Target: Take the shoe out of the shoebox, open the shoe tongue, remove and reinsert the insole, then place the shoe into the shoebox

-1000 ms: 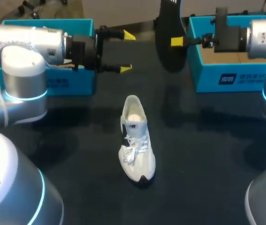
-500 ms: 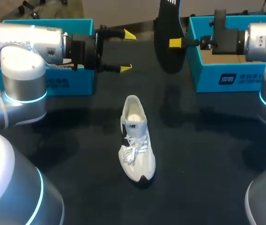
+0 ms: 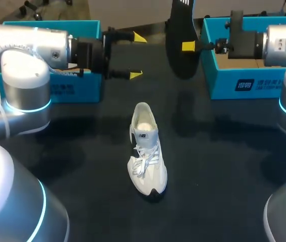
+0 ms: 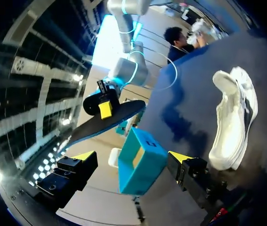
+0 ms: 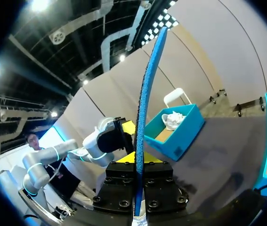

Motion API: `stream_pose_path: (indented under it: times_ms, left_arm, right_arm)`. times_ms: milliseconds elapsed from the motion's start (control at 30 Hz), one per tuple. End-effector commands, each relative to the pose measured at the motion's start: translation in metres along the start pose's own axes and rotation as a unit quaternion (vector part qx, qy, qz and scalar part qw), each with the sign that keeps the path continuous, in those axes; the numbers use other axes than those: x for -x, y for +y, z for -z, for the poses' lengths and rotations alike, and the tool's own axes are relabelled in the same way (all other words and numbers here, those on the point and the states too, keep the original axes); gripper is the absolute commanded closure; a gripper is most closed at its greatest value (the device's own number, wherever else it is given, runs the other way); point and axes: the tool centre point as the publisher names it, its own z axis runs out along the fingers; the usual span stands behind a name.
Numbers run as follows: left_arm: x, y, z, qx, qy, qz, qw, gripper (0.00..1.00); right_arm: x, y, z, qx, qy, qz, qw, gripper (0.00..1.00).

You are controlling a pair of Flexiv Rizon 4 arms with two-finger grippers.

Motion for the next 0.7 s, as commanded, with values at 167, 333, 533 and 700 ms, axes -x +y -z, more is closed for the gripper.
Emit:
stream_pose_path:
  times_ms: [167, 333, 533, 700]
  left_arm:
    - [-0.007, -0.018, 0.004, 0.040, 0.044, 0.097, 0.994, 0.00]
    - [-0.025, -0.016, 0.009, 0.048, 0.084, 0.169, 0.981, 0.00]
    - [-0.044, -0.010, 0.021, 0.070, 0.127, 0.255, 0.956, 0.00]
    - [-0.060, -0.004, 0.030, 0.099, 0.166, 0.304, 0.933, 0.00]
  right_arm:
    - [0.014, 0.003, -0.008, -0.005, 0.018, 0.023, 1.000, 1.00]
    - [0.023, 0.000, -0.013, 0.008, 0.035, 0.028, 0.999, 1.00]
    - [0.026, -0.010, -0.029, 0.020, 0.050, 0.026, 0.998, 1.00]
    - [0.029, -0.018, -0.043, 0.023, 0.060, 0.023, 0.998, 1.00]
